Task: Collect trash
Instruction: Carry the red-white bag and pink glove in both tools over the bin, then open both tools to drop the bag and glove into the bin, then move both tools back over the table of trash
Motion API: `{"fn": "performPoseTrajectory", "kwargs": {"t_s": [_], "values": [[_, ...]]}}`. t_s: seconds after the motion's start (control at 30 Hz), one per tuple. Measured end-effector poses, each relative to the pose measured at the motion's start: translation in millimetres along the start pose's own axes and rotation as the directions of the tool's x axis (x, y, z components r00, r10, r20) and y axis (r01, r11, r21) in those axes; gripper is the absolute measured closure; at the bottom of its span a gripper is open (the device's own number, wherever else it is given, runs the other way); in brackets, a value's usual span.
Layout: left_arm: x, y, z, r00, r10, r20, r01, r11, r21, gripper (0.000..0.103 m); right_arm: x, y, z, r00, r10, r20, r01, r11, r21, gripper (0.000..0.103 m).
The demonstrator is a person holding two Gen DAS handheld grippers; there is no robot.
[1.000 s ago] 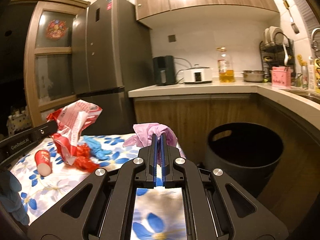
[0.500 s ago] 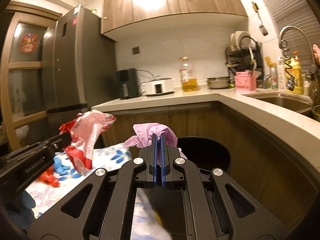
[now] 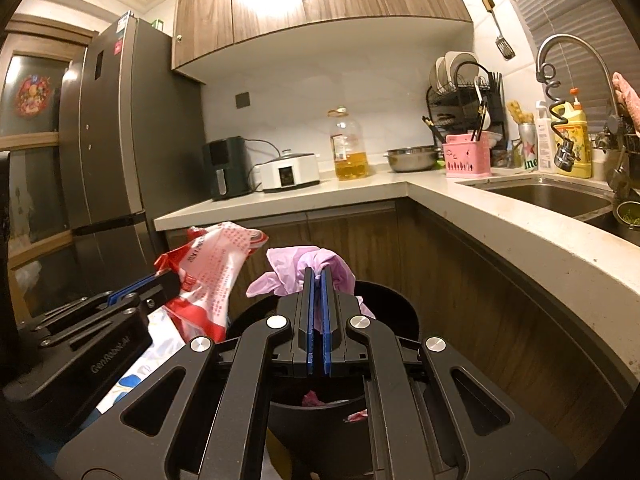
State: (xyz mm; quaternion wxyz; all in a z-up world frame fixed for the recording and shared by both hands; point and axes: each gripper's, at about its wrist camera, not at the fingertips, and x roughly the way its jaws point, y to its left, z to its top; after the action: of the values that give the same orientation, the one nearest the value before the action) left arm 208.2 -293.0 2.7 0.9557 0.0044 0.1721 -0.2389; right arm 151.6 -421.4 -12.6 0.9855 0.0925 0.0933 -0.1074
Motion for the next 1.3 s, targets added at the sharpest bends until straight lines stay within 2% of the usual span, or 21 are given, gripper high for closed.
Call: {"fn": "performPoseTrajectory", "kwargs": {"t_s": [0.57, 0.73, 0.8, 0.97, 1.07, 1.13, 1.17, 1.23, 1.3], "values": [[34, -1, -5, 0.998, -0.046, -0.05, 0.046, 0.999, 0.003, 0.09, 27, -7, -5, 0.999, 0.023, -0.048, -0.023, 1.0, 0.014, 0.099], [42, -2, -7, 0.997, -0.055, -0.063, 0.056, 0.998, 0.016, 0.085, 34, -10, -6, 0.997, 0.02, -0.069, -0.018, 1.0, 0.019, 0.098], [44, 0, -9, 0.996, -0.054, -0.067, 0.055, 0.998, 0.014, 0.08, 36, -11, -6, 0.997, 0.018, -0.074, -0.017, 1.0, 0.021, 0.095], [48, 6, -12, 0.995, -0.043, -0.089, 0.043, 0.999, 0.003, 0.077, 37, -17, -9, 0.996, -0.002, -0.084, 0.005, 0.999, 0.038, 0.084], [48, 13, -14, 0.995, -0.022, -0.096, 0.021, 1.0, -0.017, 0.066, 35, -20, -11, 0.996, -0.014, -0.085, 0.017, 0.999, 0.041, 0.074], [46, 19, -15, 0.996, -0.003, -0.091, 0.0, 0.999, -0.032, 0.05, 33, -21, -11, 0.996, -0.018, -0.085, 0.021, 0.999, 0.041, 0.068], [44, 21, -16, 0.996, 0.003, -0.091, -0.007, 0.999, -0.037, 0.046, 32, -21, -11, 0.996, -0.019, -0.083, 0.023, 0.999, 0.04, 0.063], [40, 26, -17, 0.996, 0.027, -0.088, -0.032, 0.998, -0.045, 0.032, 28, -18, -11, 0.997, -0.021, -0.079, 0.024, 0.999, 0.033, 0.06], [35, 29, -19, 0.995, 0.047, -0.088, -0.052, 0.997, -0.051, 0.025, 24, -14, -11, 0.997, -0.024, -0.074, 0.026, 0.999, 0.02, 0.055]]}}
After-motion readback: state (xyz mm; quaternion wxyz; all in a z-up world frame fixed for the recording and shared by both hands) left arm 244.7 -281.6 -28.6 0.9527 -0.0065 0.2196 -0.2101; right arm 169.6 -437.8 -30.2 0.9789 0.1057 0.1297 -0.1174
